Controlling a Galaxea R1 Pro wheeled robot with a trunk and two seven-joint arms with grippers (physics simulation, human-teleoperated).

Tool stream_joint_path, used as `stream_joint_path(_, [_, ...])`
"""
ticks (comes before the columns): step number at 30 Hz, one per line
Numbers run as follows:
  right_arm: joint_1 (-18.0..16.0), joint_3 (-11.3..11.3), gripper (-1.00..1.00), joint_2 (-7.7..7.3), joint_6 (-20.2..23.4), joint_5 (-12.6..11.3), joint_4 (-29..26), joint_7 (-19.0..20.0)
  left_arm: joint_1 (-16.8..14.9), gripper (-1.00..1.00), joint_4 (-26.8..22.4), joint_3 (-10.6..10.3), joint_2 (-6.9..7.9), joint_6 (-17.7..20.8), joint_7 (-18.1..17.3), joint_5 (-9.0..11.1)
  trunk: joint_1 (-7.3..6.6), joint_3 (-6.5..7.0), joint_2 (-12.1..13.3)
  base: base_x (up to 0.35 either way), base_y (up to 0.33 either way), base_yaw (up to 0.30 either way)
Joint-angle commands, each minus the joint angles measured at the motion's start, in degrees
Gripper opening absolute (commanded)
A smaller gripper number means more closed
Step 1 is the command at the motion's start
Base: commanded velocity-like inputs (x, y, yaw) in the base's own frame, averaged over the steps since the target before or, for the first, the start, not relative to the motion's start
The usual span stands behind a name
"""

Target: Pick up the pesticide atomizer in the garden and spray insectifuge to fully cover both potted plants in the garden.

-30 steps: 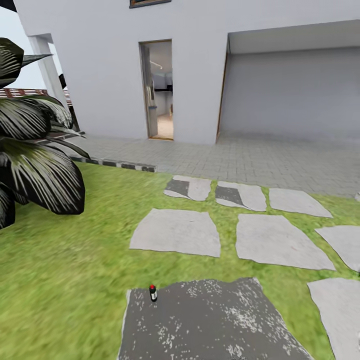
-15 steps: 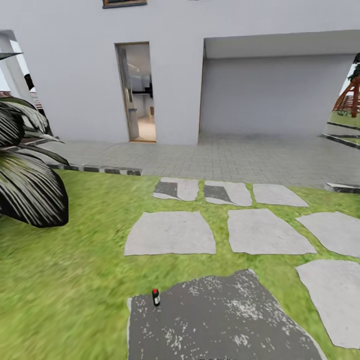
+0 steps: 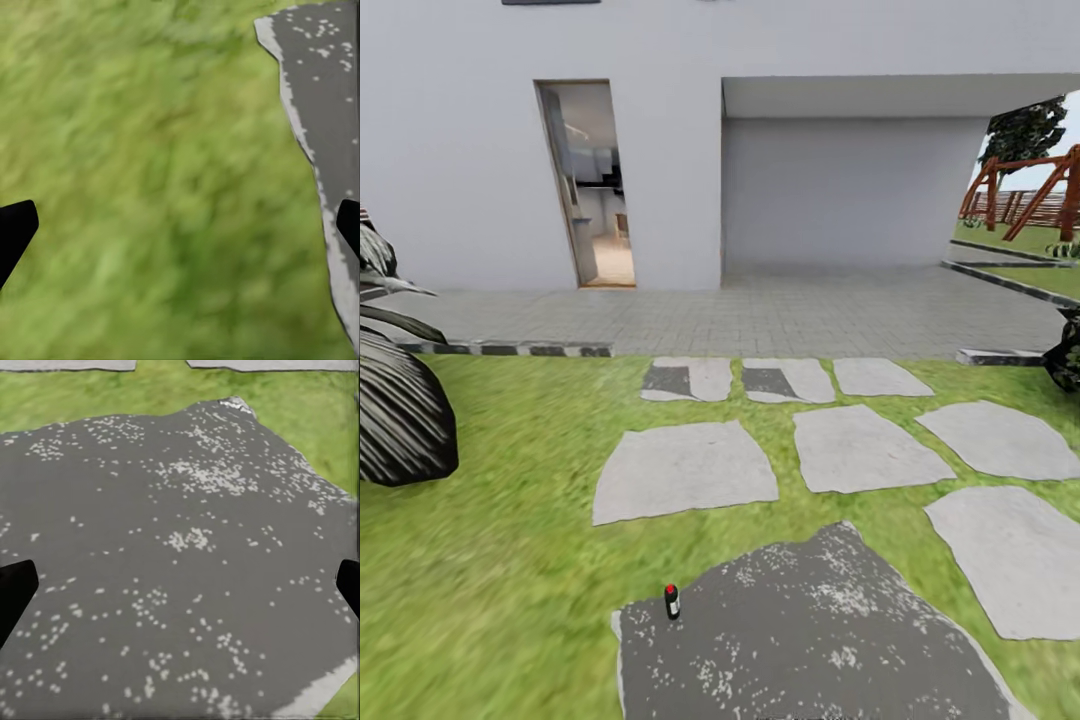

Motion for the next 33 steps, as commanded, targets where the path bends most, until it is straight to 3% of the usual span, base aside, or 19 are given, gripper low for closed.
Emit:
stream_joint_path(1, [0.0, 0.0, 1.00, 0.00, -0.1, 0.2, 0.0, -0.2, 0.0, 1.00, 0.0, 0.1, -0.01, -0.2, 0.0, 0.0, -0.01, -0.05, 0.0, 0.000, 0.106, -0.264])
stream_joint_path(19, [0.0, 0.0, 1.00, 0.00, -0.1, 0.2, -0.1, -0.3, -1.2, 1.00, -0.6, 0.2, -0.09, 0.8, 0.6, 0.0, -0.01, -0.05, 0.0, 0.000, 0.010, -0.238])
stream_joint_path(22, [0.0, 0.0, 1.00, 0.00, -0.1, 0.2, -0.2, -0.3, -4.3, 1.00, -0.5, 0.1, -0.24, 1.1, 0.7, -0.1, -0.01, -0.05, 0.0, 0.000, 0.000, -0.039])
stream_joint_path(23, [0.0, -0.1, 1.00, 0.02, -0.1, 0.2, -0.4, -0.3, -8.2, 1.00, -0.1, 0.1, -0.20, 2.7, 0.7, -0.1, -0.01, -0.05, 0.0, 0.000, 0.000, -0.011])
stream_joint_path(28, [-0.2, -0.1, 1.00, -0.04, 1.1, 0.1, -6.8, -0.4, -15.6, 1.00, -0.5, -0.2, -0.06, 12.5, 0.6, -0.6, -0.01, -0.05, 0.0, 0.000, 0.000, -0.003])
stream_joint_path(33, [-3.2, -0.2, 1.00, -0.08, 11.1, 0.1, -16.6, -0.4, -21.3, 1.00, -0.7, -0.4, 0.03, 16.3, 0.1, -1.6, -0.01, -0.05, 0.0, 0.000, 0.000, 0.000])
